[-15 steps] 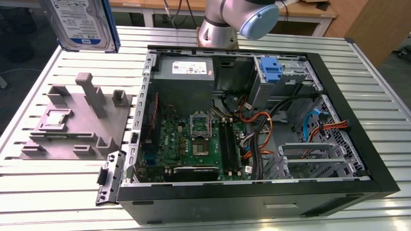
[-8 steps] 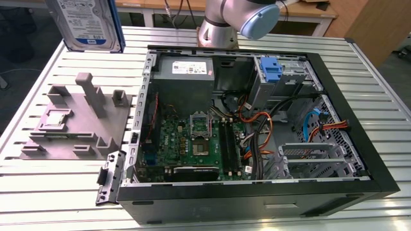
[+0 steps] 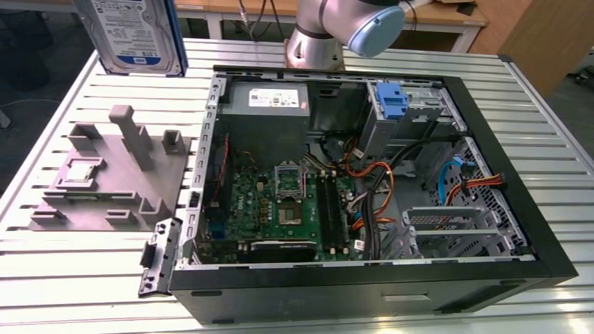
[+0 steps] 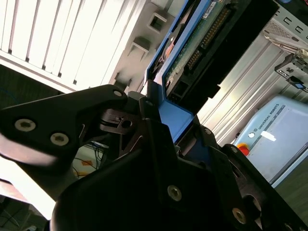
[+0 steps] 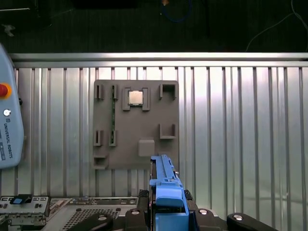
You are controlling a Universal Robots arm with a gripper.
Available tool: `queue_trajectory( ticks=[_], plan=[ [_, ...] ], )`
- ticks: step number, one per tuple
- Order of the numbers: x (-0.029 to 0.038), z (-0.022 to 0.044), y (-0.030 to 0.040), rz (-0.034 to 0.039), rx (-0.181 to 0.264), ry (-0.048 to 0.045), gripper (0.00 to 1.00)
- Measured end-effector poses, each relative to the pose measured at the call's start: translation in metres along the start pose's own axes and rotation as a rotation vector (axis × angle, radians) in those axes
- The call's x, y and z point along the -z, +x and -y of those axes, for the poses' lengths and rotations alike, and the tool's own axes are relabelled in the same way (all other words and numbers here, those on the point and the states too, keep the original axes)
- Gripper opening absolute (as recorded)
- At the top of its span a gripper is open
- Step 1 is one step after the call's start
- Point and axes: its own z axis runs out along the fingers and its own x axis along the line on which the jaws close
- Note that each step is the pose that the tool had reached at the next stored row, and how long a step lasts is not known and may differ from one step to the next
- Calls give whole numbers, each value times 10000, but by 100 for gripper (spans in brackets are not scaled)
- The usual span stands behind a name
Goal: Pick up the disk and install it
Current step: 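Pick up the disk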
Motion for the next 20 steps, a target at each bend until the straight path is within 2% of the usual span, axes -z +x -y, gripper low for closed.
queue_trajectory(
  ticks=[8,20],
  plan=[
    [1,58,-1,0,0,1,37],
    [0,88,-2,0,0,1,37]
  ],
)
